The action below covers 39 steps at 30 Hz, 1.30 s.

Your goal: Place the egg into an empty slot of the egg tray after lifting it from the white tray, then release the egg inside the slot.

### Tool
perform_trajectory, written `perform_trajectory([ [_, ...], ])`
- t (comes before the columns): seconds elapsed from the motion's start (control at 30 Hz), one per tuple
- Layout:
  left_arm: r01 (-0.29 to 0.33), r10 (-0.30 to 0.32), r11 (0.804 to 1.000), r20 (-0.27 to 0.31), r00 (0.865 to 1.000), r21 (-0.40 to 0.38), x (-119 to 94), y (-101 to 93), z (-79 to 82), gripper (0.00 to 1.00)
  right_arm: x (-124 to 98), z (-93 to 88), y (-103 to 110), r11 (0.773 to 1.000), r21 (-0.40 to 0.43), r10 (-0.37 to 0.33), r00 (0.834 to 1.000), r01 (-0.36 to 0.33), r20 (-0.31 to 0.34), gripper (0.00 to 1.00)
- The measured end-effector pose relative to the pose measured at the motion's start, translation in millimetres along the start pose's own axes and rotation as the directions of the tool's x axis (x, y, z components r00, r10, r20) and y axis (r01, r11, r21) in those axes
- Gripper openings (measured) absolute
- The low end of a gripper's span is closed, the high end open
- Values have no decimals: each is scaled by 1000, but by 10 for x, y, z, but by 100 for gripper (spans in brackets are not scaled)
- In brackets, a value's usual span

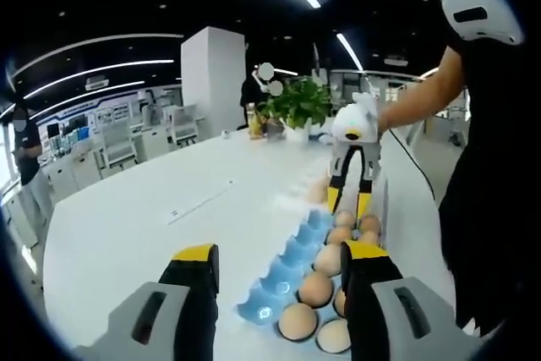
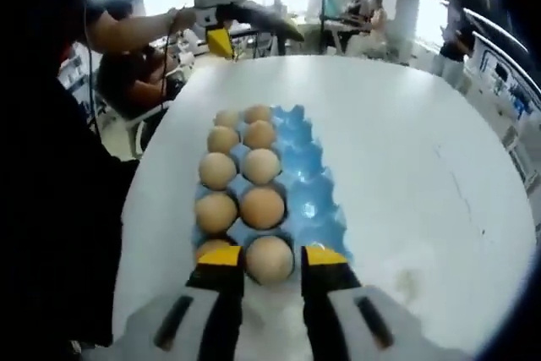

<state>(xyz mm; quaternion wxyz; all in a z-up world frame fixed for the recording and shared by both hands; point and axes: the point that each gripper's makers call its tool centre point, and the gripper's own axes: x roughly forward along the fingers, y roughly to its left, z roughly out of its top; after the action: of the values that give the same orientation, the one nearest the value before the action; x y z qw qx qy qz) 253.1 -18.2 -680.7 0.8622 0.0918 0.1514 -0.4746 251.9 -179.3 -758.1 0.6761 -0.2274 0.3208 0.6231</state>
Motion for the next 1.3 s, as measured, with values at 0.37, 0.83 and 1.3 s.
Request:
perform_trajectory([
  [0.37, -9, 9, 1000, -8, 1000, -5, -35, 14, -47, 59, -327, -263, -728, 957, 91, -277, 961, 274, 16, 28],
  [0.83, -7, 7, 1000, -10, 1000, -4, -22, 34, -30, 58, -171, -560, -735, 977, 2, -212, 971, 214, -112, 27],
  [1.3, 0, 0, 1000, -8, 1000, 6, 11, 23, 2, 58, -104, -583, -730, 989, -45, -147, 928, 140, -342, 28],
])
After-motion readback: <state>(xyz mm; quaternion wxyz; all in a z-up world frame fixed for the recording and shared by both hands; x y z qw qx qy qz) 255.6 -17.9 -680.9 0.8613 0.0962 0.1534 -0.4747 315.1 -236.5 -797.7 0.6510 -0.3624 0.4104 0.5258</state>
